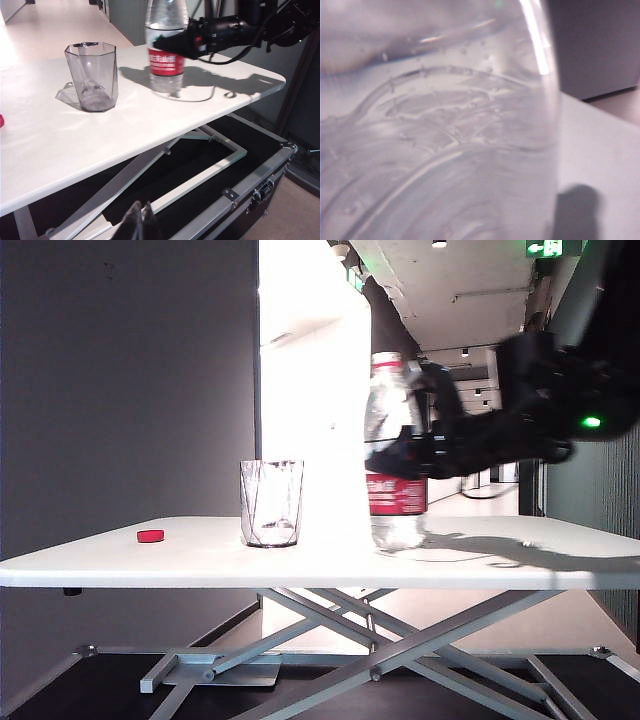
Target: Pick up the mineral water bottle on the table and pour water into the mug until it's half full.
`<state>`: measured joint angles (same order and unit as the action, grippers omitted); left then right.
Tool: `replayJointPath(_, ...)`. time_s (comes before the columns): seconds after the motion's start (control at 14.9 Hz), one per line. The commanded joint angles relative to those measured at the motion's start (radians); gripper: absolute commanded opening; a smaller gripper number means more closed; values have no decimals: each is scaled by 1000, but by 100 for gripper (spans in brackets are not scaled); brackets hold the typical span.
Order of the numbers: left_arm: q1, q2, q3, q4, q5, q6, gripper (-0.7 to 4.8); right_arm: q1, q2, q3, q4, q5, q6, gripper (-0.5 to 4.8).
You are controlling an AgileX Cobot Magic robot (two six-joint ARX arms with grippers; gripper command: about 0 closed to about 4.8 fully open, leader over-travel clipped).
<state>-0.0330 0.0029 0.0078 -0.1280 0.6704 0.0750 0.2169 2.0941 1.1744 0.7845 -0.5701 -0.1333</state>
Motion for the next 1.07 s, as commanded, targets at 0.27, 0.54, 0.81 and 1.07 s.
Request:
replayJointPath(0.27,-2,1,2,1,7,3,-5,124,-70,37,-54,350,-178,225)
replayJointPath(0.54,-2,1,2,-10,6,3,-5,176,-71,220,-395,555,-283,224)
replayJointPath(0.81,-2,1,2,-10,6,4,-5,189,-71,245,-447,656,-440,225)
replayJointPath(1.07,-2,1,2,-10,6,5,-5,192,-71,242,-475,734,-605,225)
